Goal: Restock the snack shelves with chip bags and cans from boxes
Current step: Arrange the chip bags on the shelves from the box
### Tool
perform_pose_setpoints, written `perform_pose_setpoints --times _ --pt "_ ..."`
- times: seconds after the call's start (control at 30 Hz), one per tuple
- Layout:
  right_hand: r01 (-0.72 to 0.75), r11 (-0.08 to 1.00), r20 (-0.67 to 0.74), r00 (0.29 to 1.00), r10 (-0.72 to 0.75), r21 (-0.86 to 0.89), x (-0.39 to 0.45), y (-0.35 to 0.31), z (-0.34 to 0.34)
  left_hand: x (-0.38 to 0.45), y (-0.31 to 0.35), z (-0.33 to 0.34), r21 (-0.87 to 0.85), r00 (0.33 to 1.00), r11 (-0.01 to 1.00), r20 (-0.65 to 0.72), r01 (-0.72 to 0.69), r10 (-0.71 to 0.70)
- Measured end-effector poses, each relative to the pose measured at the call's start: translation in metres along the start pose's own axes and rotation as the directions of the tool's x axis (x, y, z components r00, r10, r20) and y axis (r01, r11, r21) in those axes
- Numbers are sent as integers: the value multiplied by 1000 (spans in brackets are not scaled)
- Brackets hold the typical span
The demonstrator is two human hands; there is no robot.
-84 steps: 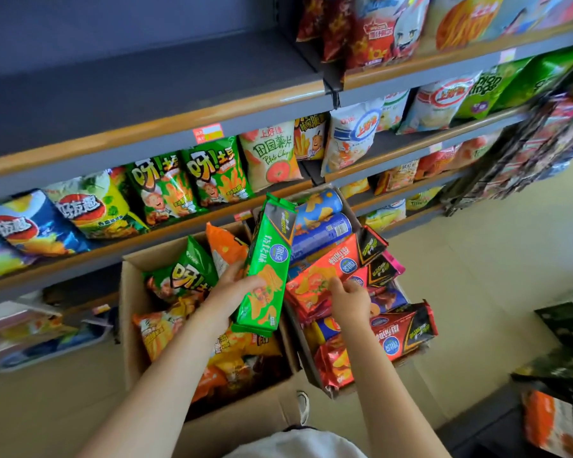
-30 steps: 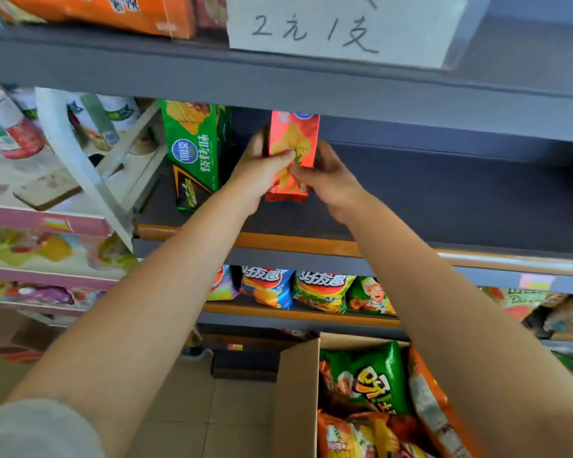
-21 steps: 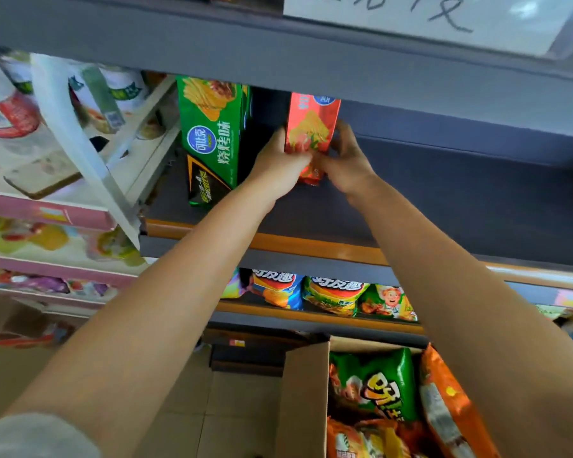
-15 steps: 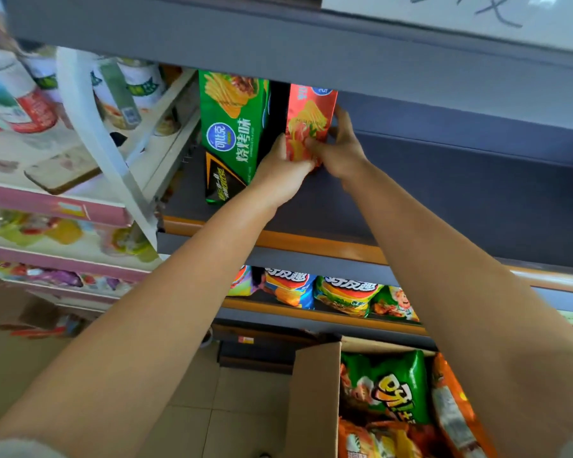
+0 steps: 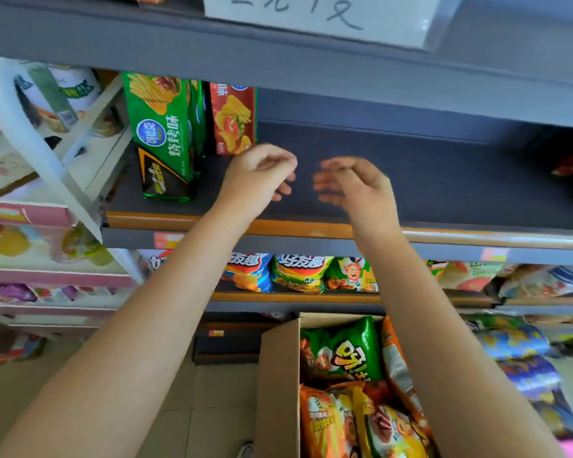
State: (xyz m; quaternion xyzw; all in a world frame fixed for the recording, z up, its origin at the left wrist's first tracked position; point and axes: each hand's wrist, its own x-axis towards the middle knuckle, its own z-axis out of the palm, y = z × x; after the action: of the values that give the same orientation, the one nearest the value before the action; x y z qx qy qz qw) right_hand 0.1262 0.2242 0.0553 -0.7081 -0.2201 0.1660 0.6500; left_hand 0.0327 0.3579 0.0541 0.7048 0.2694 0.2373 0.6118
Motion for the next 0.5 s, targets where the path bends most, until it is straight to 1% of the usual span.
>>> perform_pose_setpoints --times 0.07,0.1,0.17,0.23,0.27,0.3,0.37,0.43,0.5 --pt "-5 999 -102 995 9 36 -53 12 -44 -34 5 38 20 998 1000 61 -23 22" --pt "-37 998 -165 985 46 56 -77 27 -66 -52 1 61 24 993 1000 113 -17 14" --pt "-154 985 -276 946 169 75 -121 64 -109 -85 -15 111 29 970 999 238 46 -51" --pt "-303 951 -359 884 301 52 -167 111 -154 -122 -42 169 108 919 989 370 98 -132" --pt "-365 931 -403 849 343 25 -191 134 -175 -138 -57 195 165 891 981 423 105 -167" --pt "-403 915 -451 819 355 -12 -214 157 -196 -154 -71 219 213 862 971 465 112 -201" --pt "-455 883 -553 767 324 -114 -264 189 -240 -191 -96 271 303 779 942 552 145 -297" --pt "-500 832 -673 704 227 -242 -308 207 -285 -228 -112 317 370 676 912 628 177 -386" --pt "-557 787 -799 584 143 -266 -343 214 -329 -261 -126 358 403 594 907 702 124 -393"
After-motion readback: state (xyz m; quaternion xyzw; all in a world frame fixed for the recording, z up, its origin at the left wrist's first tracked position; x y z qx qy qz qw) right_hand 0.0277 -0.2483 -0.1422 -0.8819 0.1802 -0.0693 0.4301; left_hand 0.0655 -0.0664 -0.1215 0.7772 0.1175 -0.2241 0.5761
